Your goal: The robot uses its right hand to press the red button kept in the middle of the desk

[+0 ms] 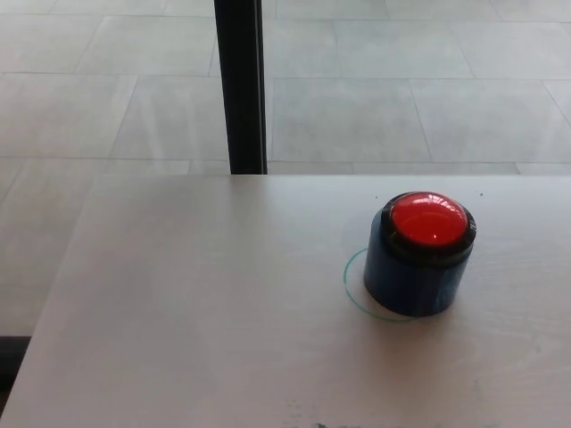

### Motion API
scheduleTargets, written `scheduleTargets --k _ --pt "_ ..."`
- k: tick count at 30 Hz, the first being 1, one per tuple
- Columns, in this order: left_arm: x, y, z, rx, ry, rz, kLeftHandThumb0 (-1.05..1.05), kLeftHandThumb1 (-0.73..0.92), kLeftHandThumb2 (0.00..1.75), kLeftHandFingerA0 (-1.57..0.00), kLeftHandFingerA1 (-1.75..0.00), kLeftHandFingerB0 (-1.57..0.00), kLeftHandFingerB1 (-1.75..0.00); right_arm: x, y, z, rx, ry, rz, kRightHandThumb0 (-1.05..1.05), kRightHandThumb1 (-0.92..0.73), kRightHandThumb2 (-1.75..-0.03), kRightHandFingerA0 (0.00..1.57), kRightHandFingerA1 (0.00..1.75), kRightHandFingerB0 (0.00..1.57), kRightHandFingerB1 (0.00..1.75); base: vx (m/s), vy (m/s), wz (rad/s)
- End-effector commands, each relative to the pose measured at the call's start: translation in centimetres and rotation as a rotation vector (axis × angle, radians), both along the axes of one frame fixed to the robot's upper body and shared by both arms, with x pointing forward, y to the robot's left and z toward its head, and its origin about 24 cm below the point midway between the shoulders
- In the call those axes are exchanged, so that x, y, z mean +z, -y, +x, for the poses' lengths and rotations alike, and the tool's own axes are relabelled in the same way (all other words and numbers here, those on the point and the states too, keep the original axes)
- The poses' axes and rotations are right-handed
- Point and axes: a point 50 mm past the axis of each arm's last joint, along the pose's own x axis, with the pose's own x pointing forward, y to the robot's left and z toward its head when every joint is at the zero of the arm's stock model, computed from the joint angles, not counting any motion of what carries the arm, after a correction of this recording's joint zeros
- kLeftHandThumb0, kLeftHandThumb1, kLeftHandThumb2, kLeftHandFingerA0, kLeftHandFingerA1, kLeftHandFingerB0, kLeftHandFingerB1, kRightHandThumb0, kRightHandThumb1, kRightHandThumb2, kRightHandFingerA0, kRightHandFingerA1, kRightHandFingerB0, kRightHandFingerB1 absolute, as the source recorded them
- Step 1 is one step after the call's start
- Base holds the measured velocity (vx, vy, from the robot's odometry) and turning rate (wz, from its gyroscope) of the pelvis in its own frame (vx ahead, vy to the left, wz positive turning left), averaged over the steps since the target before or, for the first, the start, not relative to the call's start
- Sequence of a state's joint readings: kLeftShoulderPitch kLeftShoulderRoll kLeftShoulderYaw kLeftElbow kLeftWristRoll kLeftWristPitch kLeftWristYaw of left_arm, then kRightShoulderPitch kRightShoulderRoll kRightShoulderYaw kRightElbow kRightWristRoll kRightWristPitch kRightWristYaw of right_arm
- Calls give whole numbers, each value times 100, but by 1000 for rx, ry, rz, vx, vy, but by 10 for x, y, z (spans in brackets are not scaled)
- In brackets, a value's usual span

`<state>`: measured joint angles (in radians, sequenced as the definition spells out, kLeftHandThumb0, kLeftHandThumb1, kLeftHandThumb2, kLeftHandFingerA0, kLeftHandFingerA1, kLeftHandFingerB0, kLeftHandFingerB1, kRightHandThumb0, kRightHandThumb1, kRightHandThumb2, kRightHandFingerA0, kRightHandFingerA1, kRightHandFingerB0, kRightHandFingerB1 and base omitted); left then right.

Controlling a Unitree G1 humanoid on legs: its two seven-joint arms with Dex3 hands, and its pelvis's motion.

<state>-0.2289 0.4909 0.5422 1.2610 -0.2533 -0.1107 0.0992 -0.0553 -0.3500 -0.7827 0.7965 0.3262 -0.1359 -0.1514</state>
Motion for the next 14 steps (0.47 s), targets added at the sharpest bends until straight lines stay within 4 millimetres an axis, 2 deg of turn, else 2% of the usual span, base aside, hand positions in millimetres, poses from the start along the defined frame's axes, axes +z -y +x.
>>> scheduleTargets --k 1,2,3,4,6,8,9,10,12,13,14 --pt "6 -9 -6 -25 -43 47 -40 62 110 -56 -160 -49 -125 -1 0 -4 -15 44 41 -77 -62 -63 61 98 19 96 0 0 0" --pt "7 -9 -5 -20 -34 43 -40 63 110 -52 -156 -46 -123 -1 0 -3 -13 48 40 -76 -63 -65 59 96 17 100 0 0 0" --pt "8 -9 -3 -19 -26 42 -43 60 117 -60 -162 -49 -126 0 0 -2 -11 49 38 -77 -63 -64 59 93 17 97 0 0 0" --pt "9 -9 -2 -27 -28 42 -41 62 109 -52 -151 -36 -109 -1 0 -1 -7 57 41 -75 -63 -64 60 93 17 91 0 0 0" --pt "10 -11 -3 -30 -39 42 -41 62 109 -52 -151 -36 -109 -3 -1 -3 -6 67 51 -75 -63 -64 60 93 17 91 0 0 0" --pt "11 -13 -5 -33 -43 43 -42 60 111 -56 -153 -41 -113 -9 -4 -10 -9 34 56 -79 -62 -63 62 94 14 96 0 0 0" --pt "12 -14 -5 -24 -40 43 -42 59 113 -60 -157 -42 -116 -11 -4 -12 -8 12 49 -81 -63 -62 61 91 15 93 0 0 0" --pt "14 -15 -5 -37 -37 51 -41 60 114 -59 -155 -48 -119 -13 -6 -15 -11 19 54 -81 -62 -63 63 95 12 100 0 0 0" --pt "14 -15 -4 -35 -24 41 -42 58 116 -57 -155 -46 -121 -13 -7 -16 -13 17 48 -81 -62 -62 65 98 14 98 0 0 0" --pt "15 -16 -4 -48 -62 67 -44 61 113 -55 -142 -49 -117 -13 -9 -17 -9 17 44 -81 -61 -62 61 99 16 96 0 0 0" --pt "15 -16 -4 -48 -62 67 -44 61 113 -55 -142 -49 -117 -13 -9 -17 -9 17 44 -81 -61 -62 61 99 16 96 0 0 0"
